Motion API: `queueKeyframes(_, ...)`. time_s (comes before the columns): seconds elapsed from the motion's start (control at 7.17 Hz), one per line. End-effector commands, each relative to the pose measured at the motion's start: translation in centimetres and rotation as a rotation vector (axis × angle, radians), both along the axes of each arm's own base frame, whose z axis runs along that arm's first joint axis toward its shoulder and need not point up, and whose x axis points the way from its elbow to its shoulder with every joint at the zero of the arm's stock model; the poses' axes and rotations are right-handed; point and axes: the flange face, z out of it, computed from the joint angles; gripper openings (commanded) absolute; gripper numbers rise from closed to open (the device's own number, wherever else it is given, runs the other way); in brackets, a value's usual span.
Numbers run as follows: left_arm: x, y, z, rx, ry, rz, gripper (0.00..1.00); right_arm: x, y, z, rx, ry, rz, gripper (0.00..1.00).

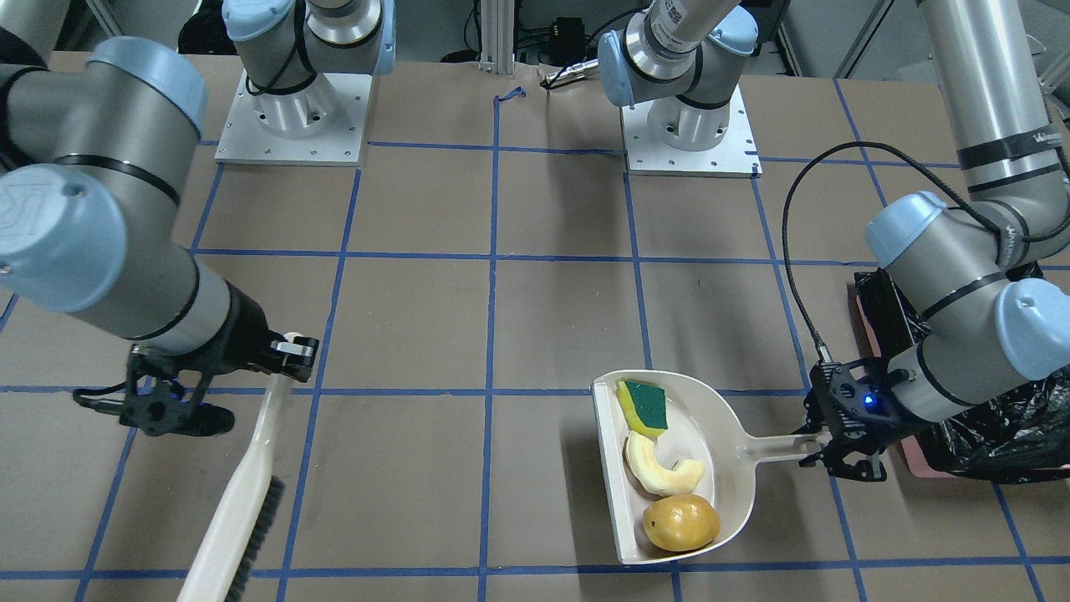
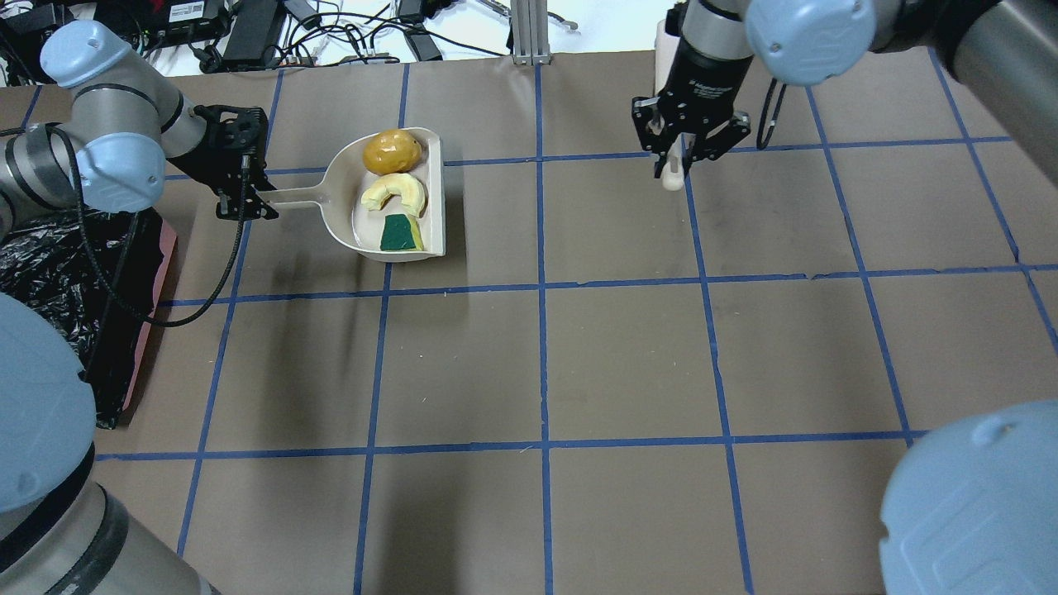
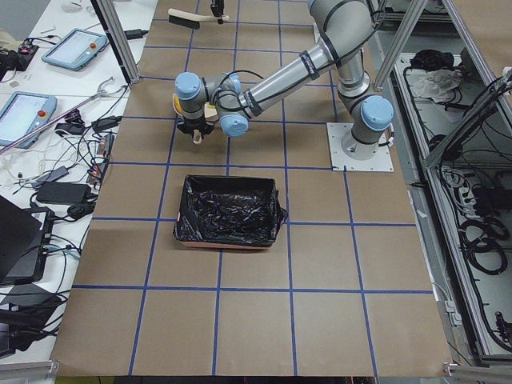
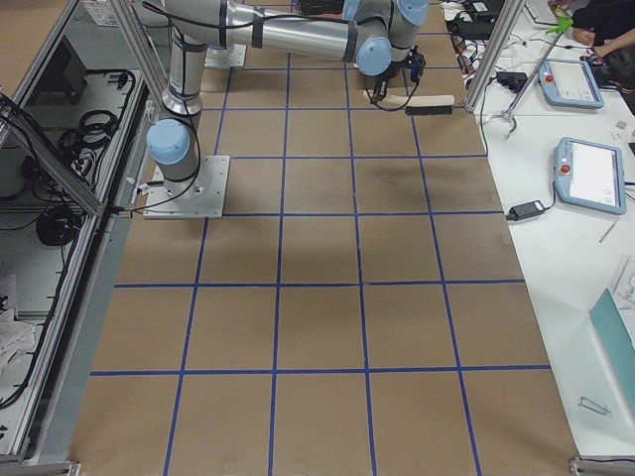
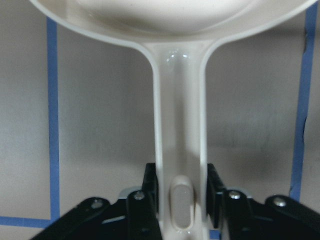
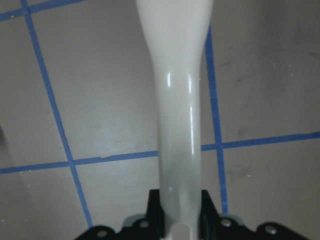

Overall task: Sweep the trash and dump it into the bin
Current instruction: 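Carry the dustpan over the black bin while the right gripper withdraws the brush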

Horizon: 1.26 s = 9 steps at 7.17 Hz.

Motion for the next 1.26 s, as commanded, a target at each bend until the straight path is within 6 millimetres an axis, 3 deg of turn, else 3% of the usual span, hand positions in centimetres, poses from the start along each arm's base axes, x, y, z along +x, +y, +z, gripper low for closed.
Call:
queueKeyframes(0.0,1.5,1.5,4.6,0.008,0.091,0.013,0.00,-5.8,-0.4,0.9,-0.016,0.030,-0.005,0.00)
queueKeyframes(0.14,2.1,2.4,7.5,0.027,0.107,0.012,0.00,-8.6,-0.5,1.0,-0.017,0.039,-0.025,0.00)
queueKeyframes(0.28,4.1,4.0,10.4,0.031,0.114,0.014,0.00,-11.7,-0.8,0.7,-0.029,0.037,0.017,0.00)
queueKeyframes(0.42,6.7,5.4,12.0,0.023,0.116,0.005,0.00,-14.3,-0.7,0.8,-0.029,0.050,0.028,0.00)
queueKeyframes(0.7,13.7,8.5,13.2,0.009,0.079,0.005,0.00,-18.2,-0.4,0.9,-0.022,0.077,0.031,0.00)
queueKeyframes(1.12,26.9,14.0,16.2,0.023,-0.109,-0.004,0.00,-21.9,-0.2,-0.1,-0.027,0.066,0.082,0.00)
